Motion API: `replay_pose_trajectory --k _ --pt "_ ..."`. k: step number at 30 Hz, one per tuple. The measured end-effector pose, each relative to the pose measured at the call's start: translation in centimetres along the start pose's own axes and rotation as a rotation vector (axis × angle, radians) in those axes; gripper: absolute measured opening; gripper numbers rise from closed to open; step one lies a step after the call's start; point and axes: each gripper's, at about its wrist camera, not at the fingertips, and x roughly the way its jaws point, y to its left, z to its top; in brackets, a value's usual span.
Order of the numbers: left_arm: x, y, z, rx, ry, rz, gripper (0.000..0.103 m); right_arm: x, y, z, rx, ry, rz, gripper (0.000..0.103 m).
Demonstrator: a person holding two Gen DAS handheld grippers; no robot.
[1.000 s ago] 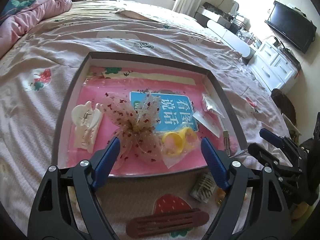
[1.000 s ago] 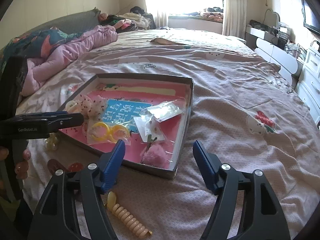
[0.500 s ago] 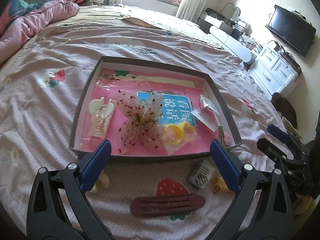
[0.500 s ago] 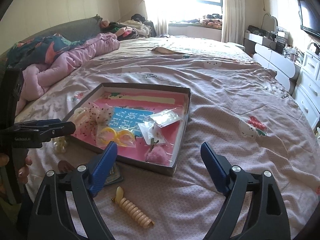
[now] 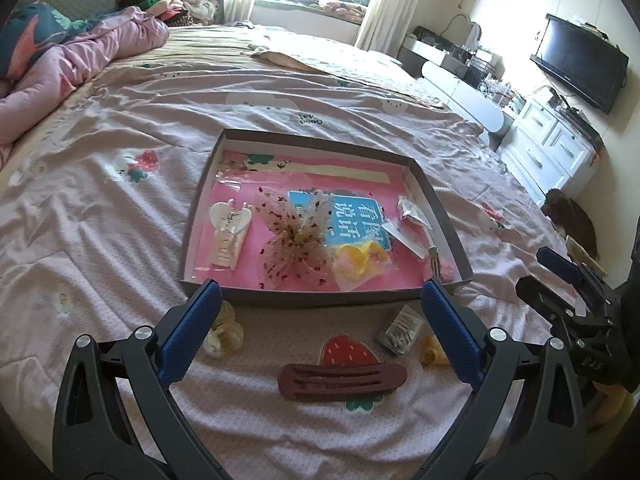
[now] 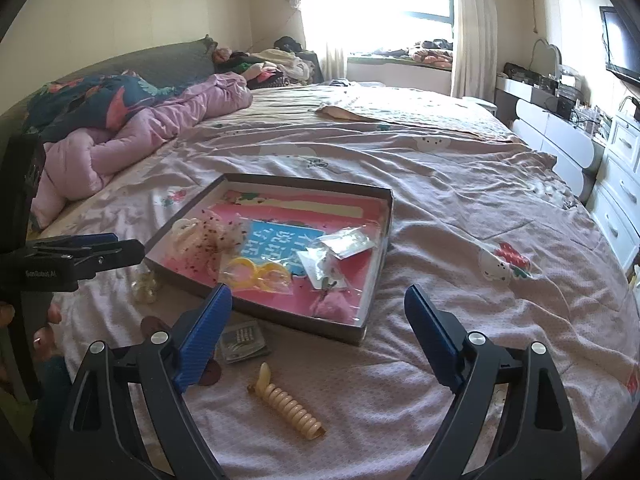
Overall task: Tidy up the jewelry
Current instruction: 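Withdraw both open tools from the tray toward the remaining items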
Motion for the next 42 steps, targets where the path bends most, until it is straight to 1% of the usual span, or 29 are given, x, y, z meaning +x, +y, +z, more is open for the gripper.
replay_pose_trajectory --k 11,21,26,34,42 --pt "-2.3 1.0 -1.0 -0.013 -0.022 0.033 0.091 -0.8 1.9 -0.5 -0.026 -0.004 0.040 0.086" --pt "-3.4 1.9 -2.2 -0.021 -0.020 0.065 0.091 -0.8 3.3 -1.4 -0.045 0.009 0.078 0.086" --pt "-3.7 2.2 -3.1 -0.015 -0.011 0.086 0.091 -0.8 3.6 -1.8 -0.053 0.019 0.088 0.086" --pt "-3.4 2.5 -4.8 -0.003 0.024 0.105 0.091 -1.1 3.6 -2.7 -0.065 0.031 0.091 0.086" --pt "-3.1 2.2 -5.8 0.013 0.050 0.103 0.091 -1.2 3.1 -4.0 -0.067 0.056 0.085 0.086"
